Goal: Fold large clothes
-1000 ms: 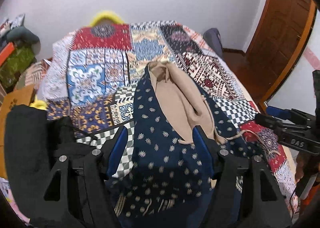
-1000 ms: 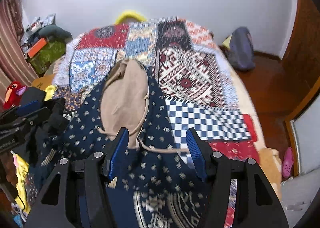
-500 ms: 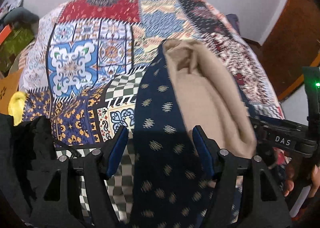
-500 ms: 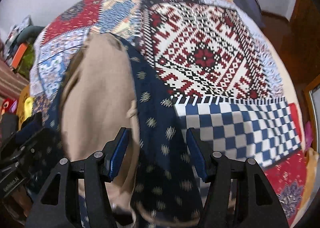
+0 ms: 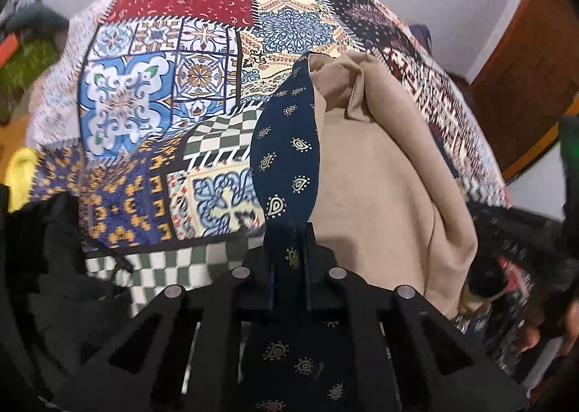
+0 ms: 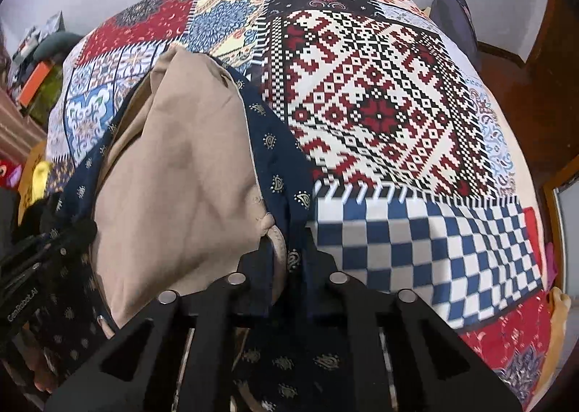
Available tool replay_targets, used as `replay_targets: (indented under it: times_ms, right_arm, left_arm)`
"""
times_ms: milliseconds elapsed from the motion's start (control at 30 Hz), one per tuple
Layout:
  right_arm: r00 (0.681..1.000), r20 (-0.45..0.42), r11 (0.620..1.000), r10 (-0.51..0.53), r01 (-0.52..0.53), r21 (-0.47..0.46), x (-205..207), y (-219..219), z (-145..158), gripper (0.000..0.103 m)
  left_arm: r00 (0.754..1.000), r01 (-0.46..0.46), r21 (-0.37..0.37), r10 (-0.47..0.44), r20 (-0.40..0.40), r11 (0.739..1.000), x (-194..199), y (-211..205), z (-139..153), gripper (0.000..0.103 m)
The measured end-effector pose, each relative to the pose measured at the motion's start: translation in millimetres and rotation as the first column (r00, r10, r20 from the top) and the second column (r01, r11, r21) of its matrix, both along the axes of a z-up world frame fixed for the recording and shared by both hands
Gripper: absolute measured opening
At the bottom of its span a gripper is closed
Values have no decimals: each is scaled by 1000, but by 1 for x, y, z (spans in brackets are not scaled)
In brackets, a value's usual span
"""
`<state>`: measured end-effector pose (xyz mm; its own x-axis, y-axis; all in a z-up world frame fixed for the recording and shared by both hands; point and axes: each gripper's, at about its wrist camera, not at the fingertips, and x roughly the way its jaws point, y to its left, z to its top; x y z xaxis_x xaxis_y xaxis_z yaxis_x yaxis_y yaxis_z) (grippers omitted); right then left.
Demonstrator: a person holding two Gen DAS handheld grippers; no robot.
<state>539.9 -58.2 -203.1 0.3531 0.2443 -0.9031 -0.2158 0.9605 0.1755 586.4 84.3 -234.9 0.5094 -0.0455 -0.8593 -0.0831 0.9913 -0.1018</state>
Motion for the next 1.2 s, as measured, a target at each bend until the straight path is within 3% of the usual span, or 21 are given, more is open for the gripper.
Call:
replay_targets:
  times_ms: [100,400,633,800,967,1200]
  right_arm:
    - [1000,2,1000,-9,9,19,-8,-12,12,9]
    - [985,168,999,41,-46,28,-67,-34,86,8]
    - [965,232,991,123,-133,32,-138,-44,119,9]
    - [963,202,983,176,-182,8,-184,-48,108,9]
    - [977,131,985,166,-170,15,-215,-57,76,9]
    - [992,60,994,112,-112,6,-228,-66,33,9]
  left_arm:
    - [1000,6,-33,-5,23,999,-17,2,15,10]
    - [987,104,-71,-94,133,992,-83,-6,88,9]
    - [973,192,-73,-179,148,979,-159,-22,102,9]
    - [970,220,-23,-216,110,975,-209,-31,83,10]
    - [976,201,8,-200,83,980,-244,-35,57,10]
    - [988,153,25,-153,9,988,-259,-33,13,14]
